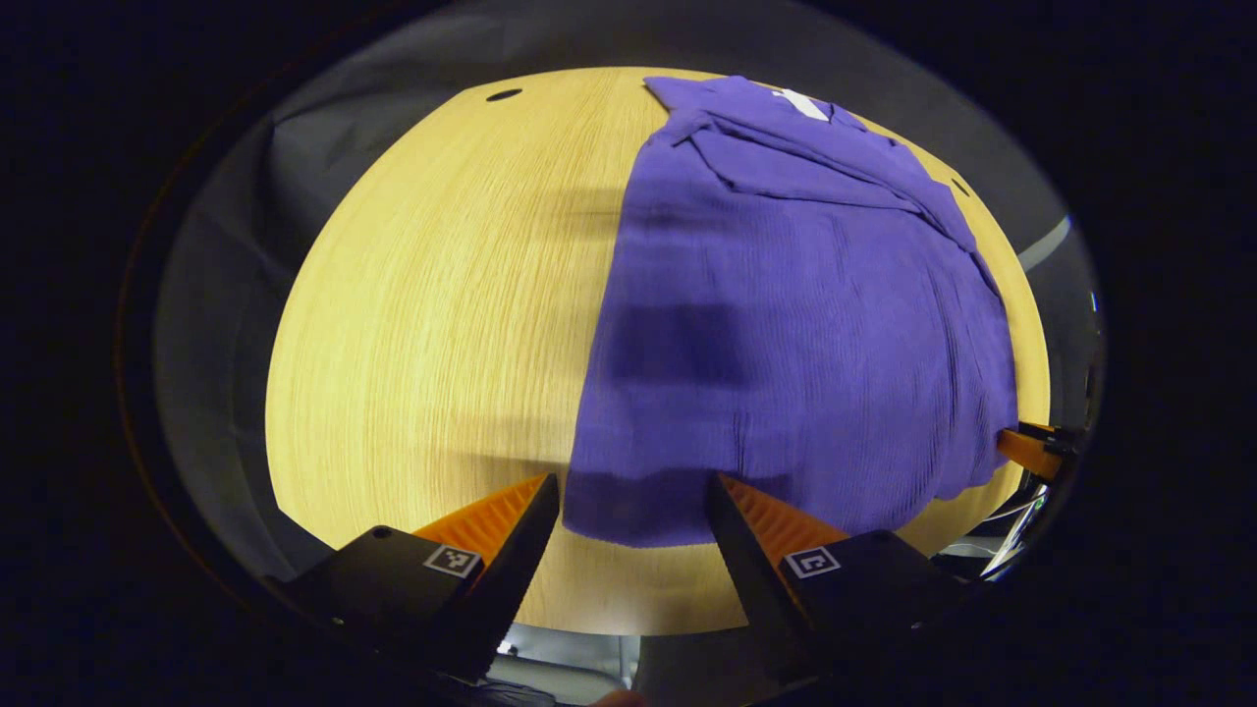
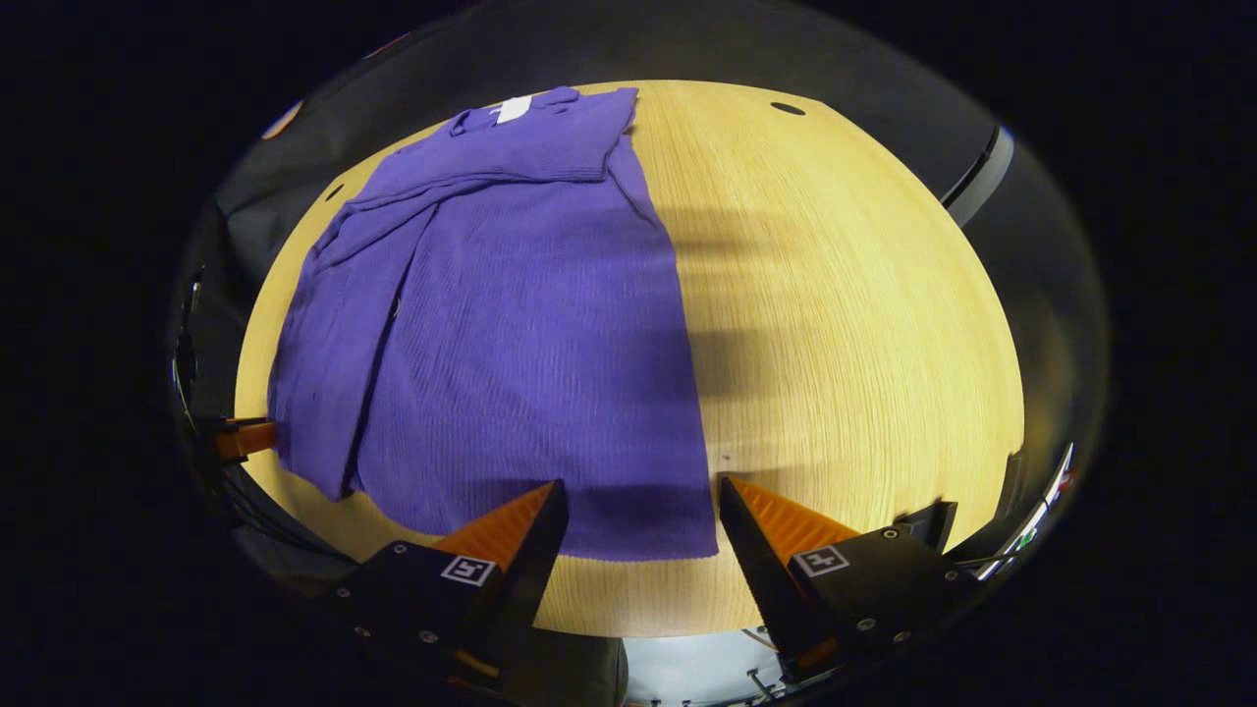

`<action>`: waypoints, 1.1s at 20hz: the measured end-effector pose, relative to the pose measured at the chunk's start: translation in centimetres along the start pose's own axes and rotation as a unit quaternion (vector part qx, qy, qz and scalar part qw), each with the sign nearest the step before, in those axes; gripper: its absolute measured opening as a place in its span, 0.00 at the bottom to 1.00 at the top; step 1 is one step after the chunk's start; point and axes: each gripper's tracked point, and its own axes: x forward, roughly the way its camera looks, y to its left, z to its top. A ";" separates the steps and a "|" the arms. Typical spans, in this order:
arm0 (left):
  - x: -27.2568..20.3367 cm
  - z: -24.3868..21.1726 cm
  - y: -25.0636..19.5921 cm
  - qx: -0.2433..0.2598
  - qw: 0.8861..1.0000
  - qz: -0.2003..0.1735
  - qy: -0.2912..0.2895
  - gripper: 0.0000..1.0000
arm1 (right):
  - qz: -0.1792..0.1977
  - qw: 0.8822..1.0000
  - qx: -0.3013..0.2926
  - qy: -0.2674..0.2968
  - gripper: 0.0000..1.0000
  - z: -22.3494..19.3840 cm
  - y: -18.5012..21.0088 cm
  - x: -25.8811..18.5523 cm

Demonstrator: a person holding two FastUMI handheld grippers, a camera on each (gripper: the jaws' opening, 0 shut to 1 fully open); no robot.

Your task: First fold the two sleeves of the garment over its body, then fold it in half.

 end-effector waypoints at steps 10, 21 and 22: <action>0.1 0.4 -1.2 0.034 0.998 -0.022 0.056 0.53 | -0.002 0.999 -0.005 0.049 0.57 -1.2 -0.1 0.0; -1.2 4.1 -2.8 0.026 0.994 -0.091 0.051 0.04 | 0.057 0.995 0.075 0.035 0.04 1.6 3.1 -2.6; -1.8 4.4 -2.7 0.030 0.994 -0.098 0.046 0.04 | 0.056 0.995 0.078 0.026 0.04 2.3 3.2 -3.2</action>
